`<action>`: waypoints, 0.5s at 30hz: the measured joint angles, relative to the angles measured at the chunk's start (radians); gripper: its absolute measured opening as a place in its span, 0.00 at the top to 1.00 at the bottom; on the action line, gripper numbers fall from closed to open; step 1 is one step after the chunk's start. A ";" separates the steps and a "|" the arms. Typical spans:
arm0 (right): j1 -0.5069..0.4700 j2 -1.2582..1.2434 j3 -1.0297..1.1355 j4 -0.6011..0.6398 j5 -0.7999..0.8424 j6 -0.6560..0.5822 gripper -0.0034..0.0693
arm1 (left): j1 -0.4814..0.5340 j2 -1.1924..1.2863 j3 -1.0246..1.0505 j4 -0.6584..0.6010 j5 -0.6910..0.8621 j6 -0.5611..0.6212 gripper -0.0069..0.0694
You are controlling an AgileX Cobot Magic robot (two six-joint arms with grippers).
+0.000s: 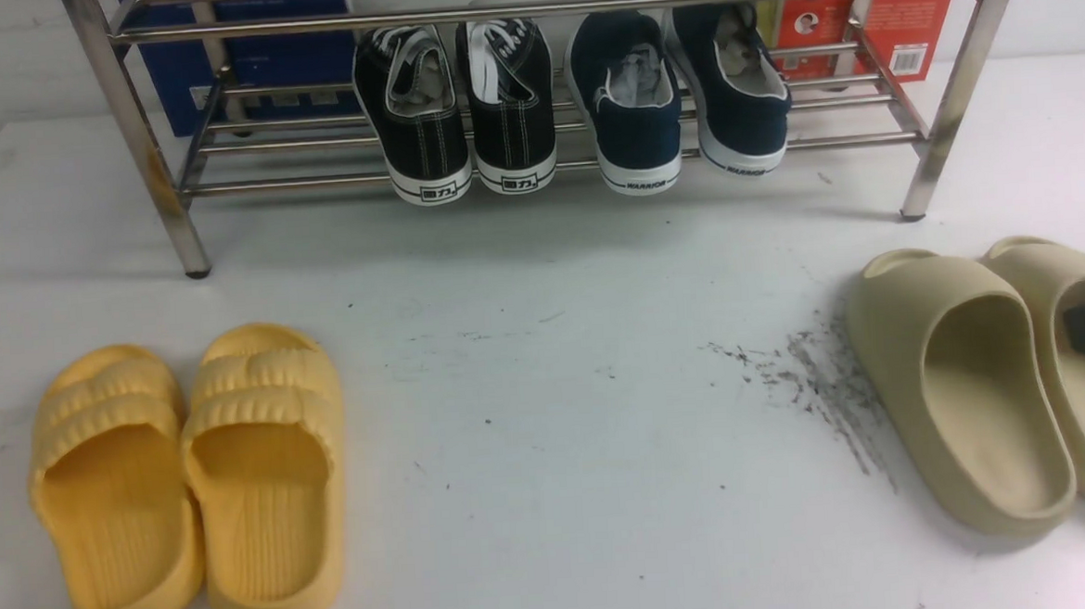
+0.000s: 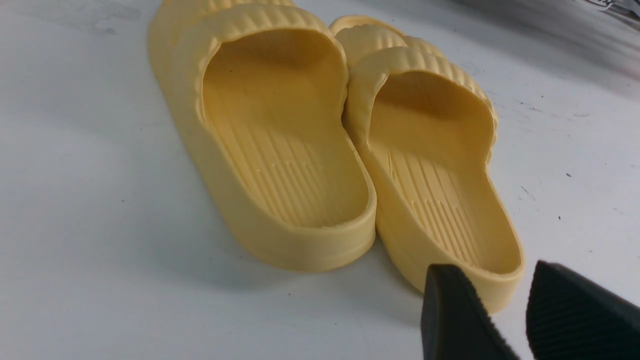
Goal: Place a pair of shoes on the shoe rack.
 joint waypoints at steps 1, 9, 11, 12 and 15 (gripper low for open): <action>-0.015 -0.084 0.078 0.000 -0.068 -0.003 0.95 | 0.000 0.000 0.000 0.000 0.000 0.000 0.60; -0.163 -0.579 0.580 0.030 -0.350 -0.009 0.95 | 0.000 0.000 0.000 0.000 0.000 0.000 0.60; -0.187 -0.677 0.664 0.035 -0.384 -0.009 0.95 | 0.000 0.000 0.000 0.000 0.000 0.000 0.60; -0.187 -0.684 0.664 0.035 -0.384 -0.009 0.95 | 0.000 0.000 0.000 0.000 0.000 0.000 0.60; -0.201 -0.783 0.713 0.037 -0.354 -0.009 0.95 | 0.000 0.000 0.000 0.000 0.000 0.000 0.60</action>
